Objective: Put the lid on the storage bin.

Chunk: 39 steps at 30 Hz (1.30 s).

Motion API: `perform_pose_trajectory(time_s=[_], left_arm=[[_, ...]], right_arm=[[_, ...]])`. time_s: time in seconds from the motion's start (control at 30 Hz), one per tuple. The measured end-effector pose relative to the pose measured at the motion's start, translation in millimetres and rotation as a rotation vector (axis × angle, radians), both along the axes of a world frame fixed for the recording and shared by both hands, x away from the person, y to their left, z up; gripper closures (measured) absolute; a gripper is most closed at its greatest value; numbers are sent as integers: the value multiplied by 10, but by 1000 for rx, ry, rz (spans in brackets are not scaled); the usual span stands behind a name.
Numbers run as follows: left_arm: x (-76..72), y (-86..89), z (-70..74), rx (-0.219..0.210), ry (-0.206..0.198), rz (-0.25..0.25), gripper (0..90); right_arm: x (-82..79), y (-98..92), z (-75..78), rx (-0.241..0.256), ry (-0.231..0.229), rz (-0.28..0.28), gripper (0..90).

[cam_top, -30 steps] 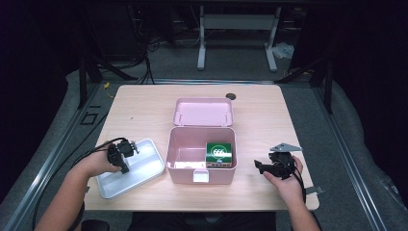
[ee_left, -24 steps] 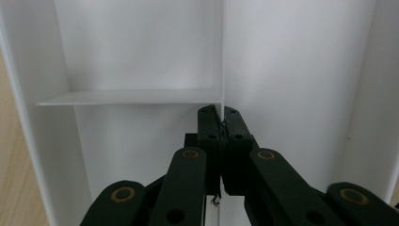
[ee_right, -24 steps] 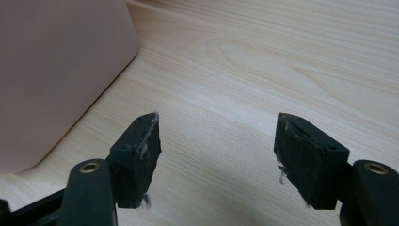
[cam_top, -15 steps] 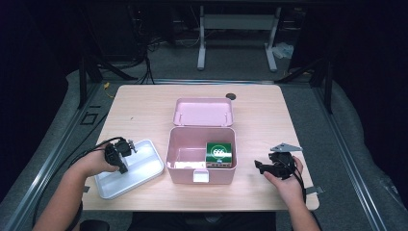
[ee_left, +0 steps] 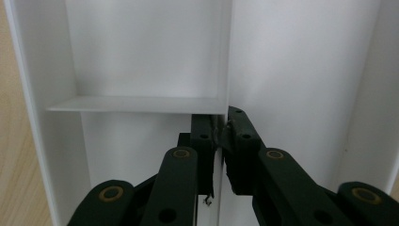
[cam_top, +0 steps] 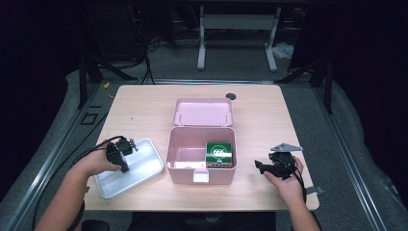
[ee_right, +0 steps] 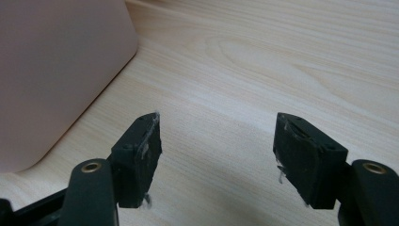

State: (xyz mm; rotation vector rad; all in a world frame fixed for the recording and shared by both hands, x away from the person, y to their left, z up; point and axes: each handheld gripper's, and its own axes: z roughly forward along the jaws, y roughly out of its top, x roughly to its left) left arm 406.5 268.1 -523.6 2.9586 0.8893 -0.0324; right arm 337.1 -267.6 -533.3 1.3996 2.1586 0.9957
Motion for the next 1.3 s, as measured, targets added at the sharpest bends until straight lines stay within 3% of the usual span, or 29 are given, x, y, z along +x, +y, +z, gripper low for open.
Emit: perform_pose_trajectory(time_s=[0.13, 0.23, 0.57, 1.3], left_arm=[[11, -37, -18, 20, 3, -4, 831], [6, -48, -18, 11, -4, -13, 880], [4, -10, 48, -13, 14, -33, 883], [41, 53, 864, 10, -74, -59, 885]], right_arm=[[0, 1, -1, -2, 0, 3, 323], [0, -2, -4, 1, 5, 2, 323], [0, -13, -4, 1, 5, -1, 323], [-3, -22, 1, 8, 3, -9, 324]])
